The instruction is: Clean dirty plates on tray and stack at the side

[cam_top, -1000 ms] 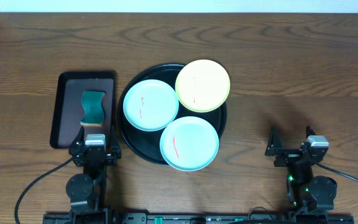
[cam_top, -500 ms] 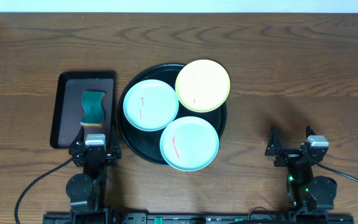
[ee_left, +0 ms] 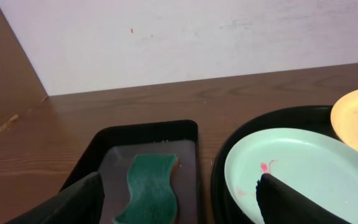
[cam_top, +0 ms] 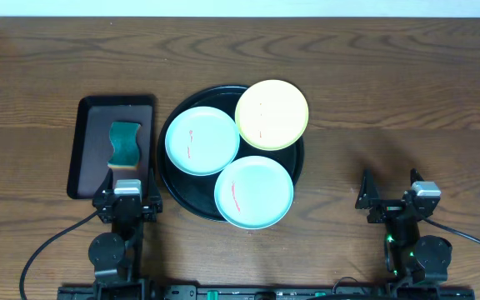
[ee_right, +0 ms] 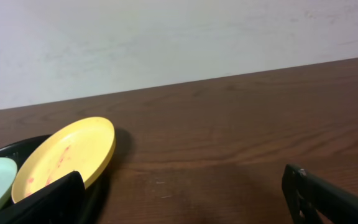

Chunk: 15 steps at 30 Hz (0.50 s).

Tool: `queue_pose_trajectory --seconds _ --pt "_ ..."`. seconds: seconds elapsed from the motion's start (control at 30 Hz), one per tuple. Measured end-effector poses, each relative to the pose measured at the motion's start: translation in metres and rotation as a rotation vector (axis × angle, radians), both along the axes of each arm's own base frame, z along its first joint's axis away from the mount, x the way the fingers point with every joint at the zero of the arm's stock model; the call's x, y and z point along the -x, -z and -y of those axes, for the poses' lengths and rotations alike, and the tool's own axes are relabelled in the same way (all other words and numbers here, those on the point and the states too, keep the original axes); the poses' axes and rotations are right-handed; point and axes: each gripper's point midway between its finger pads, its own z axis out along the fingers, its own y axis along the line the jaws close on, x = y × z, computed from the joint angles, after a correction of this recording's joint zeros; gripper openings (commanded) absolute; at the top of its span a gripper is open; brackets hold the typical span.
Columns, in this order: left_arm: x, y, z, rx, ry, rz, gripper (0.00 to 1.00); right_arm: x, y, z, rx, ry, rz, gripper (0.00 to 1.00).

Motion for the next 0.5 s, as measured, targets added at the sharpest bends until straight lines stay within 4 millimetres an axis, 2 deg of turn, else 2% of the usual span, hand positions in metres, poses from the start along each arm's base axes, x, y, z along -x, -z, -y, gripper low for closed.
queue_pose_trajectory --seconds 0.5 --pt "0.0000 0.0000 0.0000 0.000 0.000 0.000 0.79 -0.0002 0.0005 0.0059 0.003 0.034 -0.002 0.99"
